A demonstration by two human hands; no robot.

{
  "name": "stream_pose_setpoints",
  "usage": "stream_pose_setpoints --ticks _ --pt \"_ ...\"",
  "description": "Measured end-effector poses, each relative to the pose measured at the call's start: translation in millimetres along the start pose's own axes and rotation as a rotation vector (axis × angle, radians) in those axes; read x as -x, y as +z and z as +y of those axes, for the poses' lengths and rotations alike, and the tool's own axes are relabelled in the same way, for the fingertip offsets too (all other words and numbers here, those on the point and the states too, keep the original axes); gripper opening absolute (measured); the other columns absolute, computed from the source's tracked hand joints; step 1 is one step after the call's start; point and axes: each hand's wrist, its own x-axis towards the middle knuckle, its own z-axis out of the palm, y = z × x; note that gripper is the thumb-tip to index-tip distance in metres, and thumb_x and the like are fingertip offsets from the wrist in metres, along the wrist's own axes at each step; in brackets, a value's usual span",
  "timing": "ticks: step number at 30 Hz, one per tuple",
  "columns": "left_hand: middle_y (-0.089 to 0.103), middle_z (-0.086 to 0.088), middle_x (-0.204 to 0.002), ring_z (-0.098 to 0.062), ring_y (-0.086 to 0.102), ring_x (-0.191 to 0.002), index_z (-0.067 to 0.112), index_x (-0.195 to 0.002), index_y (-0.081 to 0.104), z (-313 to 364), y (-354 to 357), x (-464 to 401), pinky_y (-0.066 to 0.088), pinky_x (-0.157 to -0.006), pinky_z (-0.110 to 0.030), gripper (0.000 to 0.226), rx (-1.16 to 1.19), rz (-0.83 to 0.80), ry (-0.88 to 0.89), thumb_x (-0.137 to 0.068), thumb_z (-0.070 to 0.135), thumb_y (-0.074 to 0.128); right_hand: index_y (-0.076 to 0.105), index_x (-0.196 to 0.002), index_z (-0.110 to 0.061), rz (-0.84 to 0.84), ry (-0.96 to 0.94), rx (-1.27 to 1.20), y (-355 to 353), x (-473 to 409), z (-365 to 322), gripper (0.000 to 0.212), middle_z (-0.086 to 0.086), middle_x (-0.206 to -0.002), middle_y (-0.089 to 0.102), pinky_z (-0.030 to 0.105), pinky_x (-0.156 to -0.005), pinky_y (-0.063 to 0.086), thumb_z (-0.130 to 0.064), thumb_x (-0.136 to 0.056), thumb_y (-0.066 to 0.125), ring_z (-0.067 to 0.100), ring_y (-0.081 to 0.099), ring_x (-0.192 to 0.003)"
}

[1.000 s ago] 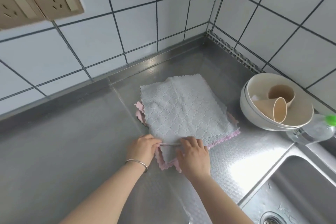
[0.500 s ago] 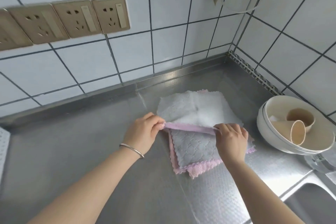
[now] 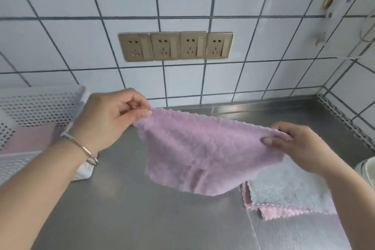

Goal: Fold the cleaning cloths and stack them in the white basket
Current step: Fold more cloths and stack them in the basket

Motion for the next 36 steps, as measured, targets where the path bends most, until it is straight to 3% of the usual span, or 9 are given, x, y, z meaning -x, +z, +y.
stream_pose_setpoints --ticks 3,6,10,14,16,18,21,27,36 --pt "0.067 0.016 -0.074 0.0 0.064 -0.064 0.044 -0.074 0.063 -26 -34 9 0.048 -0.081 -0.017 0.021 -0.053 -0.011 -0.103 -0.074 0.028 0.075 0.058 -0.066 -0.008 -0.057 -0.059 0.01 24 -14 -33 0.026 -0.011 -0.051 0.048 0.016 -0.046 0.028 -0.025 -0.084 0.067 0.003 0.039 -0.047" --pt "0.07 0.004 -0.07 -0.009 0.065 -0.066 0.034 -0.077 0.063 -58 -51 16 0.04 -0.102 -0.046 0.018 -0.137 -0.055 -0.215 -0.078 0.019 0.073 0.052 -0.07 0.005 -0.087 -0.069 0.102 60 -33 -52 0.036 -0.006 -0.058 0.058 0.026 -0.057 0.038 -0.024 -0.089 0.062 0.011 0.052 -0.057" --pt "0.069 0.0 -0.079 -0.011 0.064 -0.069 0.03 -0.079 0.066 -93 -66 25 0.049 -0.091 -0.035 0.016 -0.253 -0.05 -0.315 -0.082 0.015 0.068 0.027 -0.058 -0.014 -0.11 -0.11 0.183 104 -53 -75 0.045 -0.006 -0.046 0.029 0.024 -0.046 0.02 -0.019 -0.091 0.056 0.01 0.029 -0.049" --pt "0.069 0.004 -0.085 -0.007 0.063 -0.076 0.024 -0.092 0.071 -111 -87 27 0.048 -0.077 -0.018 0.013 -0.306 0.031 -0.318 -0.083 0.016 0.066 0.048 -0.057 -0.017 -0.011 -0.189 0.181 114 -63 -104 0.035 0.001 -0.054 0.045 0.023 -0.05 0.028 -0.02 -0.091 0.056 0.015 0.039 -0.054" --pt "0.069 0.006 -0.084 -0.002 0.062 -0.074 0.022 -0.093 0.072 -110 -98 28 0.039 -0.071 -0.004 0.014 -0.317 0.086 -0.287 -0.083 0.015 0.067 0.068 -0.076 -0.016 0.062 -0.259 0.147 111 -59 -118 0.019 0.005 -0.071 0.061 0.024 -0.056 0.029 -0.019 -0.091 0.057 0.019 0.051 -0.069" --pt "0.068 0.009 -0.082 -0.006 0.062 -0.073 0.022 -0.091 0.072 -106 -105 37 0.042 -0.073 -0.009 0.011 -0.339 0.119 -0.217 -0.082 0.018 0.067 0.071 -0.093 -0.011 0.112 -0.309 0.148 109 -51 -123 0.016 0.007 -0.086 0.063 0.025 -0.063 0.028 -0.018 -0.092 0.057 0.022 0.052 -0.08" --pt "0.059 0.024 -0.074 0.0 0.054 -0.067 0.026 -0.083 0.069 -106 -102 64 0.043 -0.063 -0.017 0.018 -0.411 0.109 -0.048 -0.08 0.036 0.055 0.069 -0.091 -0.006 0.104 -0.31 0.227 116 -39 -107 0.014 0.011 -0.086 0.062 0.03 -0.063 0.028 -0.016 -0.089 0.06 0.025 0.052 -0.079" --pt "0.058 0.019 -0.071 -0.002 0.053 -0.064 0.034 -0.08 0.056 -155 -34 145 0.03 -0.047 -0.01 0.011 -0.432 -0.215 -0.106 -0.078 0.04 0.048 0.069 -0.074 -0.026 -0.119 -0.215 0.321 173 -21 -26 0.014 -0.006 -0.078 0.061 0.019 -0.069 0.038 -0.014 -0.078 0.073 0.015 0.058 -0.082" --pt "0.051 0.027 -0.057 0.009 0.046 -0.044 0.039 -0.058 0.055 -214 40 216 -0.002 -0.039 -0.004 0.039 -0.535 -0.639 -0.231 -0.041 0.036 0.09 0.068 -0.095 -0.036 -0.392 -0.067 0.574 247 6 48 0.019 -0.014 -0.09 0.05 0.02 -0.074 0.039 -0.026 -0.089 0.054 0.008 0.05 -0.099"
